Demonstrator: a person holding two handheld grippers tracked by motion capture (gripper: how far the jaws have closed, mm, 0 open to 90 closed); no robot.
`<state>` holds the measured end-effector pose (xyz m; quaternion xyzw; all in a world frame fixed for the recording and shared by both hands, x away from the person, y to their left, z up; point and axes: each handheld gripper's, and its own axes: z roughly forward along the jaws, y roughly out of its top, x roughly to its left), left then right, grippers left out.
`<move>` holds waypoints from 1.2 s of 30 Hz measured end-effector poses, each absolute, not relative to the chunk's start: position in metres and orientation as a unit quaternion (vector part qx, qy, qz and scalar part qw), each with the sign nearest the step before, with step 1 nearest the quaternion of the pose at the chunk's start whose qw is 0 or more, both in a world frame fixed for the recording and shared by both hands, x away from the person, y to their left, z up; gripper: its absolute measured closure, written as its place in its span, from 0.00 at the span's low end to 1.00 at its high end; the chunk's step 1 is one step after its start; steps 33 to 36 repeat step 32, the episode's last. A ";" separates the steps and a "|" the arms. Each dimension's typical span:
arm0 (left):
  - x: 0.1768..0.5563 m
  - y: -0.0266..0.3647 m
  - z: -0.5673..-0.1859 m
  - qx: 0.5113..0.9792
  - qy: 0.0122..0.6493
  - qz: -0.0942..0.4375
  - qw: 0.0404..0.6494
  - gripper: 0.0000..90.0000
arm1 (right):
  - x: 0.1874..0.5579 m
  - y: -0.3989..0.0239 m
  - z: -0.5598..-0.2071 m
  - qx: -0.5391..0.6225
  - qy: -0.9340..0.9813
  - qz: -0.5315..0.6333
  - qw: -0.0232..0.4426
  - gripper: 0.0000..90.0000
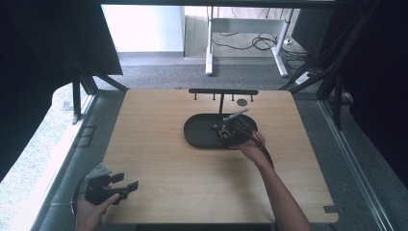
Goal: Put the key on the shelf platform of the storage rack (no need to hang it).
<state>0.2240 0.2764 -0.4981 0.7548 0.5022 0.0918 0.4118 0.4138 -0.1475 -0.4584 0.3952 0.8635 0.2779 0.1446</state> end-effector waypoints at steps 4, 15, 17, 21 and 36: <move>0.224 0.274 -0.499 0.757 0.501 0.091 0.411 0.28 | 0.389 -0.159 -0.460 0.385 0.863 0.298 0.135 0.45; 0.224 0.272 -0.500 0.759 0.500 0.090 0.407 0.28 | 0.330 -0.190 -0.482 0.384 0.853 0.331 0.124 0.45; 0.224 0.270 -0.500 0.759 0.500 0.089 0.408 0.28 | 0.320 -0.197 -0.489 0.382 0.856 0.322 0.129 0.45; 0.224 0.270 -0.500 0.760 0.499 0.089 0.407 0.28 | 0.311 -0.205 -0.499 0.384 0.861 0.311 0.123 0.45; 0.225 0.269 -0.501 0.763 0.496 0.087 0.405 0.28 | 0.307 -0.210 -0.502 0.382 0.855 0.324 0.132 0.44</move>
